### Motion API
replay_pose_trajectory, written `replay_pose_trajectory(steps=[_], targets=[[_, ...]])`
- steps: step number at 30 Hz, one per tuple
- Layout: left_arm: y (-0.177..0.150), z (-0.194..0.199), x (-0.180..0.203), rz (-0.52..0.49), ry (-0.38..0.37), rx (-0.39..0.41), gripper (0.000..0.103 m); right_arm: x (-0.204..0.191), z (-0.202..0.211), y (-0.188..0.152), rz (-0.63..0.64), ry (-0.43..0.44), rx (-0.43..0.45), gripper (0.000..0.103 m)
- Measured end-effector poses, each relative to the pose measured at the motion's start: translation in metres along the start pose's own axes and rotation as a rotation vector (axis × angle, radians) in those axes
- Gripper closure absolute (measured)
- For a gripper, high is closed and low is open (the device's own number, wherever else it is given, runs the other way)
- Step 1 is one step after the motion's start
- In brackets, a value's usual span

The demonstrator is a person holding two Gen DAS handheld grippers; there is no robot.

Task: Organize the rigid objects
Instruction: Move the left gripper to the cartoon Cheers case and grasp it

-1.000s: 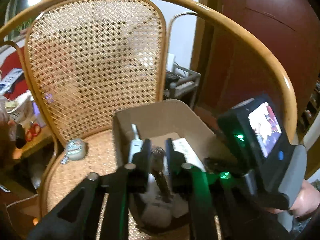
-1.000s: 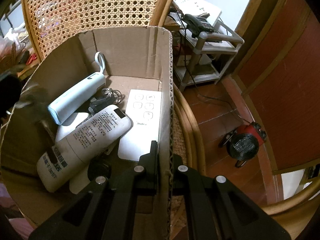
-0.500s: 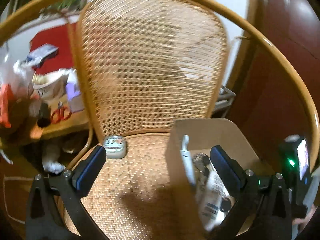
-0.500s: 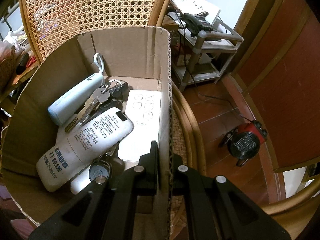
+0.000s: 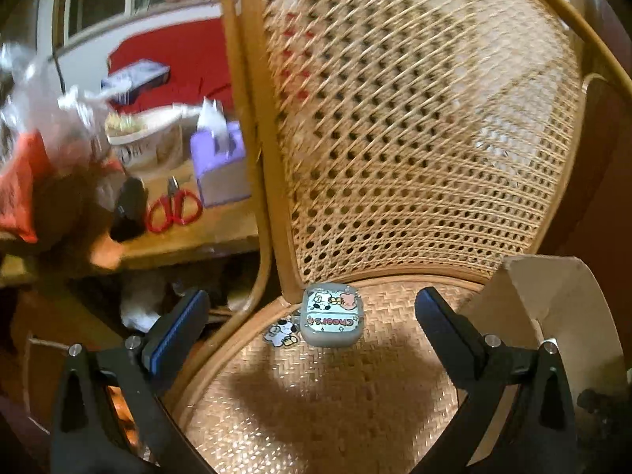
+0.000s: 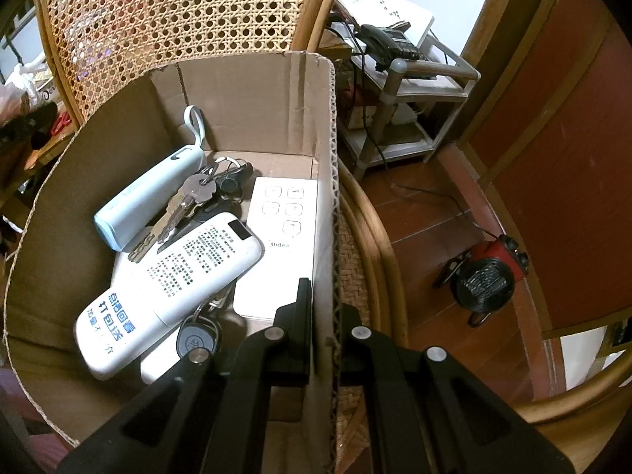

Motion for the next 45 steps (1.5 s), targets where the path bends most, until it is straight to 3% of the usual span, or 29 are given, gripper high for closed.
replay_pose_trajectory(steps=[8, 15, 25, 27, 35, 39, 45], targets=[[-0.009, -0.043, -0.002, -0.024, -0.007, -0.076, 0.0, 0.004, 0.0, 0.0, 0.008, -0.011, -0.01, 0.096], [-0.01, -0.06, 0.001, -0.009, -0.072, -0.1, 0.0, 0.003, -0.002, 0.0, 0.013, -0.014, -0.012, 0.096], [-0.013, -0.071, 0.006, -0.087, 0.003, -0.129, 0.001, -0.004, -0.003, 0.002, 0.022, -0.025, -0.011, 0.096], [-0.014, -0.075, 0.006, -0.082, 0.003, -0.144, 0.003, -0.004, -0.003, 0.002, 0.021, -0.024, -0.011, 0.096], [-0.023, -0.087, 0.02, -0.075, -0.07, -0.187, 0.043, -0.005, -0.002, 0.003, 0.027, -0.026, -0.01, 0.096], [-0.025, -0.087, 0.023, -0.091, -0.031, -0.198, 0.044, -0.005, -0.002, 0.003, 0.025, -0.025, -0.011, 0.096], [-0.029, -0.076, 0.018, -0.098, -0.033, -0.178, 0.044, -0.005, -0.002, 0.003, 0.025, -0.024, -0.011, 0.096]])
Point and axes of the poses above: each gripper's, at about its wrist camera, not at the fingertips, and z roughly against the way its jaws point, x to its right, y to its top, the point moved 4 cm from there along -z, roughly the way its jaws point, and after that the axes turned 14 degrees about -z, right-handed, at the moved point
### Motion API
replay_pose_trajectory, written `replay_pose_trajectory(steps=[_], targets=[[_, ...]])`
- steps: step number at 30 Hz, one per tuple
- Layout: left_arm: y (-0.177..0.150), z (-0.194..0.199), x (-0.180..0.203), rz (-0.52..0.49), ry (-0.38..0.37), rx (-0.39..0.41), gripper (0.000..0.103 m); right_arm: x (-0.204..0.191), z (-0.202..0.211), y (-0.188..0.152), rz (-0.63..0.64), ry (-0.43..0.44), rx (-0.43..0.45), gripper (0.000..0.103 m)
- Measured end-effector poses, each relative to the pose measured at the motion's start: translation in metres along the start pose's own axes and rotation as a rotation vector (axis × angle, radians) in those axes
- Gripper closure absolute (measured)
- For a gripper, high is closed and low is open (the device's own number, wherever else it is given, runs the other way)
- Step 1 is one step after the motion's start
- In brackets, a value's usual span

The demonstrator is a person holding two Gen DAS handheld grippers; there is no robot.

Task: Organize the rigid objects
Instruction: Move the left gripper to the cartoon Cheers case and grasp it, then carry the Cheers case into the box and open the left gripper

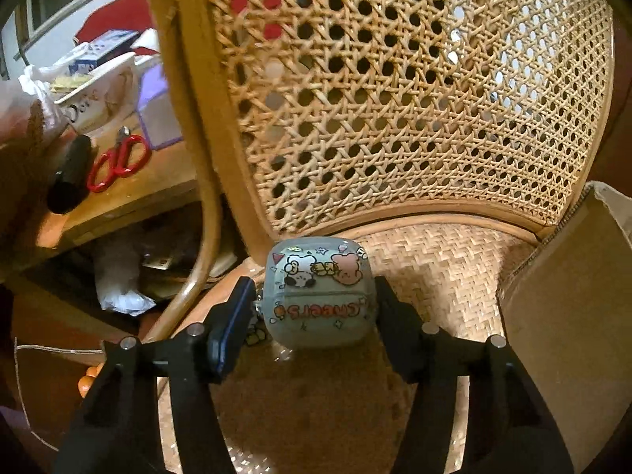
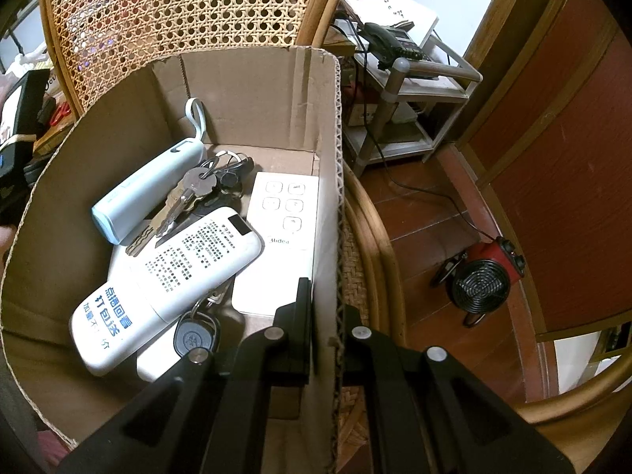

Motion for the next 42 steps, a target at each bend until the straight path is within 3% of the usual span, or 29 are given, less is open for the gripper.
replay_pose_trajectory(steps=[14, 23, 30, 37, 42], targets=[[-0.012, 0.081, -0.003, -0.062, 0.037, 0.08, 0.044, -0.002, -0.002, 0.003, -0.023, 0.014, 0.0, 0.096], [-0.011, 0.161, 0.015, -0.073, 0.069, 0.239, 0.044, -0.001, -0.001, 0.001, -0.024, 0.027, 0.013, 0.096], [-0.007, 0.207, 0.051, -0.15, 0.086, 0.333, 0.044, 0.001, 0.0, 0.003, -0.044, 0.028, 0.014, 0.096], [0.009, 0.258, 0.086, -0.172, -0.029, 0.473, 0.044, 0.003, 0.0, 0.003, -0.043, 0.027, 0.015, 0.096], [0.006, 0.265, 0.126, -0.252, -0.115, 0.461, 0.044, 0.003, 0.001, 0.003, -0.045, 0.027, 0.014, 0.096]])
Point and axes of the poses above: each gripper's, at about its wrist camera, not at the fingertips, and z roughly against the way its jaws point, x to its right, y to its top, the point moved 4 cm from there along -z, roughly the way its jaws point, and after that the axes turned 14 degrees about -z, right-handed, at the moved point
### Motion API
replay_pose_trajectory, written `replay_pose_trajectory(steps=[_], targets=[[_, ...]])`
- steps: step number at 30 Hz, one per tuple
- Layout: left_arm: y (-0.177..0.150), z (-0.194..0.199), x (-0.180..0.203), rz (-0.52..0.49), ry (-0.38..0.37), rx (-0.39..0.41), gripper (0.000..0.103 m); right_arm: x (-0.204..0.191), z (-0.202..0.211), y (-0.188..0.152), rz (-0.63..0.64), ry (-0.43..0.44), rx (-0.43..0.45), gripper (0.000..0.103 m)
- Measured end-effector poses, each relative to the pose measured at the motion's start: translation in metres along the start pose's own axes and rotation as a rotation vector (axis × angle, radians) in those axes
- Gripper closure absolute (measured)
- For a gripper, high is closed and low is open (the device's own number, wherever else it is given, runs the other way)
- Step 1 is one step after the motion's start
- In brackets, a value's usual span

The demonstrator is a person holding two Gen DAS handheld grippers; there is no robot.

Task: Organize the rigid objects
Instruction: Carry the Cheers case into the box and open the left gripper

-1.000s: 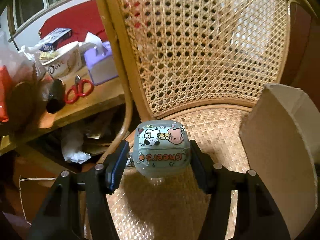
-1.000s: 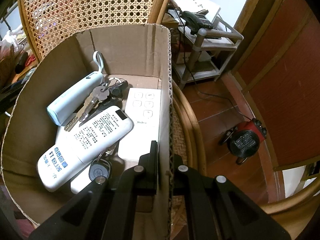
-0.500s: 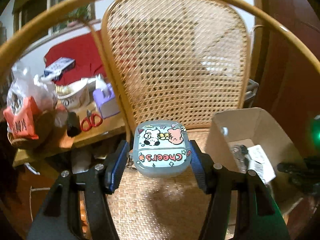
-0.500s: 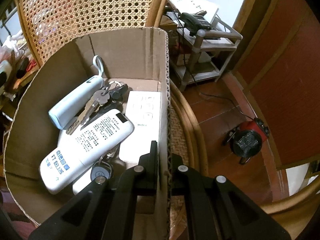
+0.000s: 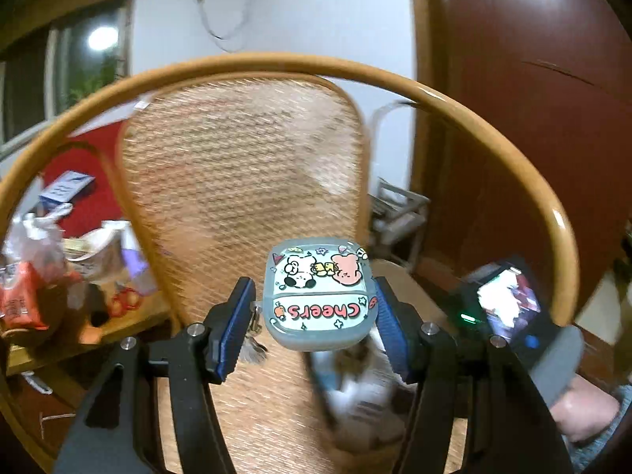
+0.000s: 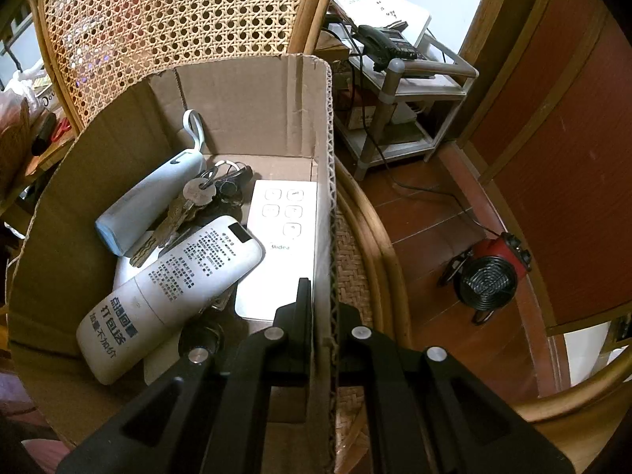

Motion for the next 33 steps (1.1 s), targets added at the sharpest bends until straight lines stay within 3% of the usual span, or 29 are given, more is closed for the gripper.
replay_pose_trajectory(steps=[3, 11, 22, 33], targets=[[-0.007, -0.016, 0.024, -0.021, -0.08, -0.069, 0.044, 0.0, 0.0, 0.0, 0.0, 0.001, 0.0, 0.096], [-0.032, -0.044, 0.046, -0.005, -0.145, -0.2, 0.044, -0.001, 0.0, 0.0, -0.001, 0.0, 0.0, 0.096], [-0.035, -0.05, 0.05, -0.009, -0.161, -0.245, 0.044, 0.001, 0.001, 0.003, -0.002, 0.001, -0.005, 0.096], [-0.038, -0.054, 0.042, -0.062, -0.075, -0.257, 0.041, 0.001, -0.001, 0.002, -0.002, -0.003, -0.002, 0.096]])
Point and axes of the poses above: each gripper's, at about its wrist camera, not at the fingertips, and z roughly against the way its jaws point, x to its right, y to its top, the point moved 4 cm from there along -z, roughly the way its jaws point, and after that the axes turned 14 degrees about -z, right-handed, at the moved point
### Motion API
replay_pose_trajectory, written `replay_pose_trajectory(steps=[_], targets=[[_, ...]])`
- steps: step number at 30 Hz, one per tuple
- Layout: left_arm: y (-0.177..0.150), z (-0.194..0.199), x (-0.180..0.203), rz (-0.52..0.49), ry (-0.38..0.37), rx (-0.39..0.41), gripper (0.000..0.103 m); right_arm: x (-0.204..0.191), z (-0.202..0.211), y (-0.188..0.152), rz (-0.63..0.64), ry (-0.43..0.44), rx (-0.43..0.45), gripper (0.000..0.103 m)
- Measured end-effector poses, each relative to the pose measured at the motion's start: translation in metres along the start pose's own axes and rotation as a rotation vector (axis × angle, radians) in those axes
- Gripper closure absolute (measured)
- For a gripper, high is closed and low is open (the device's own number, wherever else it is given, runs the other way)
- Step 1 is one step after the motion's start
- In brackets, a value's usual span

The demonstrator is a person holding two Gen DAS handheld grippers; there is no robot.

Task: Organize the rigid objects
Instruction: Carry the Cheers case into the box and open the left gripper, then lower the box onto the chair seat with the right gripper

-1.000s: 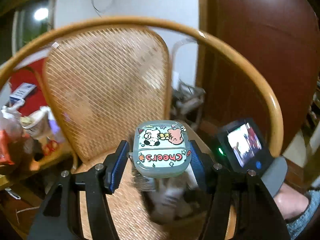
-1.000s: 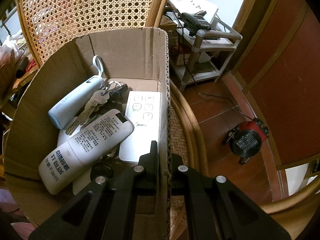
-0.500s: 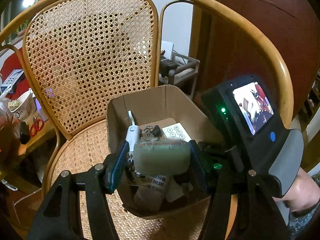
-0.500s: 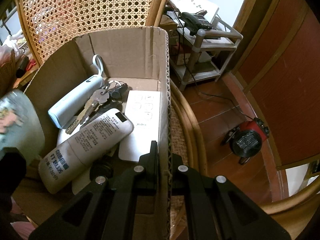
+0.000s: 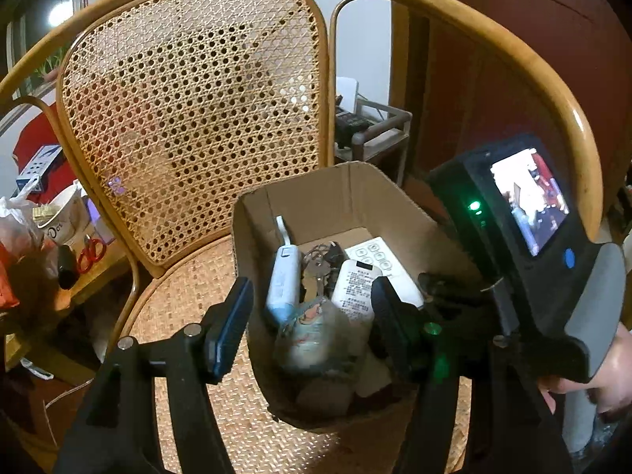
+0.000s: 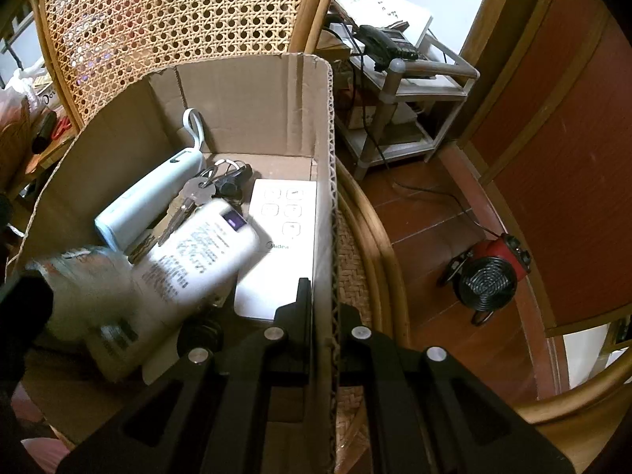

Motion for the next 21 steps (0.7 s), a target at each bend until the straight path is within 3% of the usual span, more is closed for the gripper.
replay_pose_trajectory(steps=[4, 9, 21], targets=[[-0.002, 0.0, -0.004, 0.017, 0.013, -0.006, 0.027, 0.0, -0.002, 0.0, -0.001, 0.003, -0.002, 0.096], [-0.005, 0.008, -0.009, 0.0, 0.057, 0.028, 0.027, 0.0, -0.004, 0.001, 0.0, 0.005, -0.002, 0.096], [-0.023, 0.02, -0.042, 0.067, 0.151, 0.012, 0.009, 0.003, 0.0, 0.002, -0.026, 0.046, -0.001, 0.096]])
Point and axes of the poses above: each gripper's, at about its wrist camera, not at the fingertips, and z roughly against the way its jaws point, x to its right, y to its top, the point moved 4 cm from there along -z, roughly the way its jaws point, and after that the axes turned 14 degrees about -z, right-handed, at the moved point
